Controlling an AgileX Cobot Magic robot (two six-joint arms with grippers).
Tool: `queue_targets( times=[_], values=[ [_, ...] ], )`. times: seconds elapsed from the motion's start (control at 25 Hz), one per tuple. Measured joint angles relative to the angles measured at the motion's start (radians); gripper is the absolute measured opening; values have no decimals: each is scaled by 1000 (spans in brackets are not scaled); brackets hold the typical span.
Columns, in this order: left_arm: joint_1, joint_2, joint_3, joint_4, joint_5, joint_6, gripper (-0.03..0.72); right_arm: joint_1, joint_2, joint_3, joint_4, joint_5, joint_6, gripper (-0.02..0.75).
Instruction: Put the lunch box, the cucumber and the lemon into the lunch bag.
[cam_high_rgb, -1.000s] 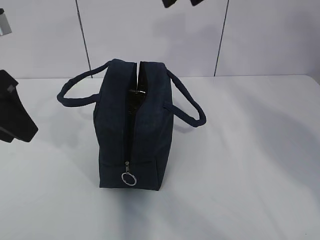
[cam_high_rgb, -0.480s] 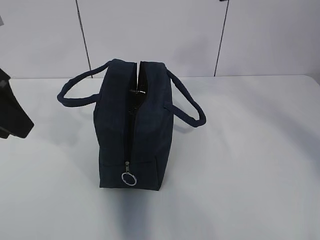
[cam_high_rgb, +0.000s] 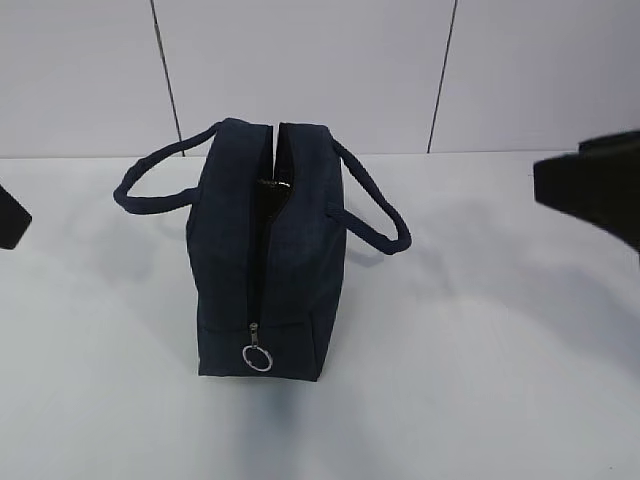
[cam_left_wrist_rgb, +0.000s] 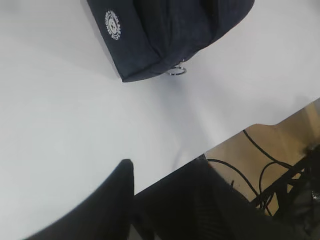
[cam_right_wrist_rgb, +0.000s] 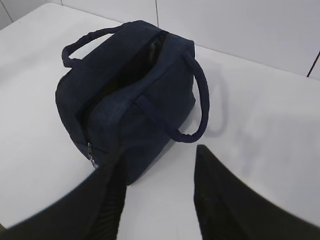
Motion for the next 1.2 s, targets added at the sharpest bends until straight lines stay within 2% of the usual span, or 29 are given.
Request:
queue_targets(
  times=[0.16,0.4,0.6,0.76,1.08,1.2],
  values=[
    [0,-56,0,0,4,-9,282,0,-64,148,2,-99,-2,322],
    [0,-108,0,0,6,-24,270,11,-74,268,42,-143,-66,321],
    [0,-124,0,0,10,-64,269,98,-44,305,119,-217,-83,319],
    [0,-128,0,-2,14,-74,269,183,-4,387,154,-346,-87,319],
    [0,-161,0,-4,18,-93,268,197,162,435,158,-590,-72,319],
    [0,-171,0,-4,18,-102,268,201,263,435,83,-676,23,319]
  ],
)
